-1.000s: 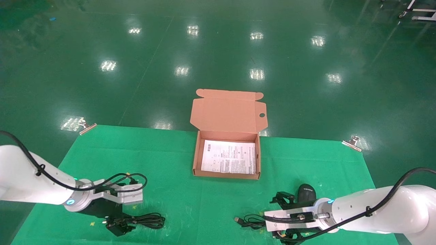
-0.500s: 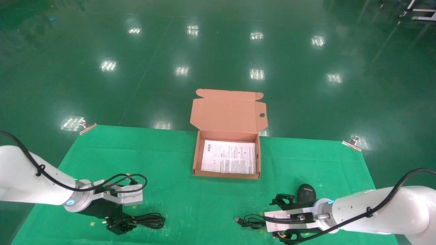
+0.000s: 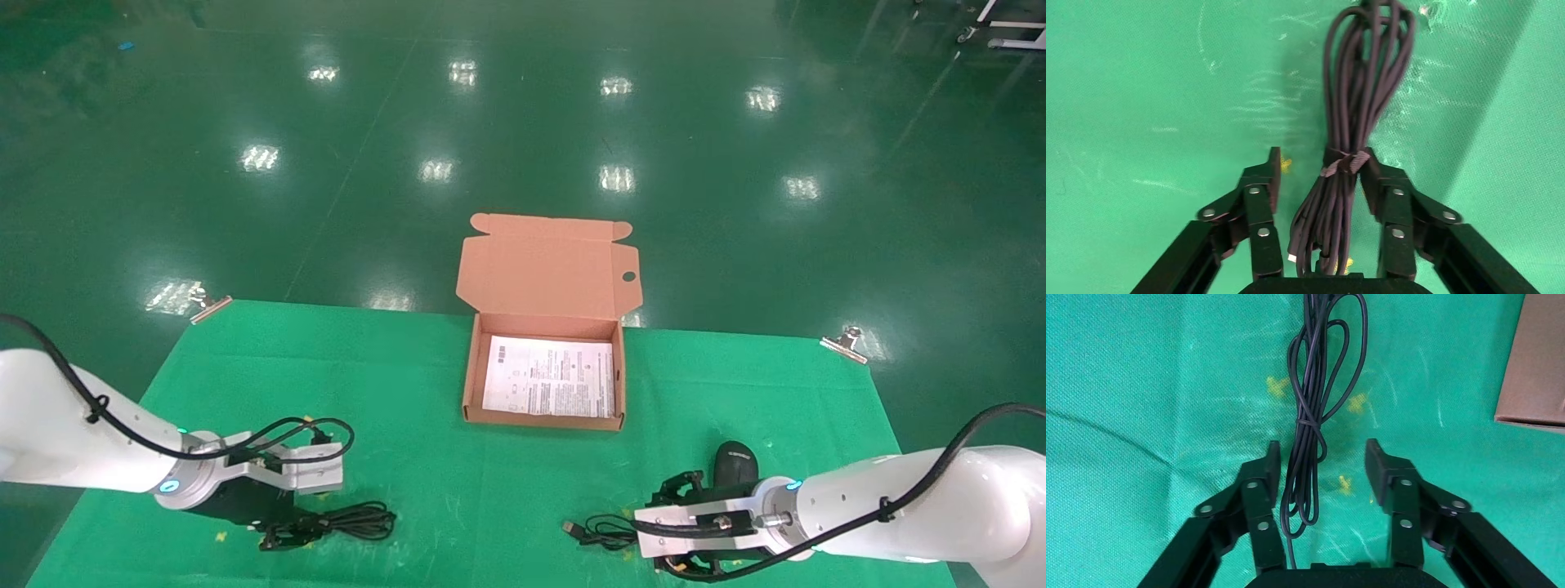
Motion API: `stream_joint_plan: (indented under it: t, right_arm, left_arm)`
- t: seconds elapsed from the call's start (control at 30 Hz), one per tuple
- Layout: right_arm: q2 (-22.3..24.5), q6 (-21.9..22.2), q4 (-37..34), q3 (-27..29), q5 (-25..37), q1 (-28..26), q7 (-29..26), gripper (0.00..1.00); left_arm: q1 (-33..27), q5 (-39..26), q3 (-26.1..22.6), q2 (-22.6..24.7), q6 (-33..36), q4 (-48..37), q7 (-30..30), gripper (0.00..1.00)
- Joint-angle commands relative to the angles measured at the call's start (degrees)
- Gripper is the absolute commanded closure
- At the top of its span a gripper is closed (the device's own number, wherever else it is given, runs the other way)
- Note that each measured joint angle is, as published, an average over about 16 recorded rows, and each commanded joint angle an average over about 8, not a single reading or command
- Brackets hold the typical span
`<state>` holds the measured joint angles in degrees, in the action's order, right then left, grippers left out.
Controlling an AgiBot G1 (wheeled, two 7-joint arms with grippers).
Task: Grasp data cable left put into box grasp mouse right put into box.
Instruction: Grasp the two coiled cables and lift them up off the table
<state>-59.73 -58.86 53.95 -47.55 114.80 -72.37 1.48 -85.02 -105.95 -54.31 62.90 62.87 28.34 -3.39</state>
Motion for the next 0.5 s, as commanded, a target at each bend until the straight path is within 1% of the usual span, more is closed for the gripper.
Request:
stream_joint_plan:
  t: [0.03,0.5]
  right_arm:
    - [0.0,0.0,0.0,0.0,0.0,0.0,0.0,1.00]
    - [0.0,-0.1,0.1,0.0,0.0,0.0,0.0,1.00]
  left_arm:
    - [0.0,0.0,0.0,0.0,0.0,0.0,0.0,1.00]
    - [0.0,0.0,0.0,-0.1,0.0,0.2,-0.1,1.00]
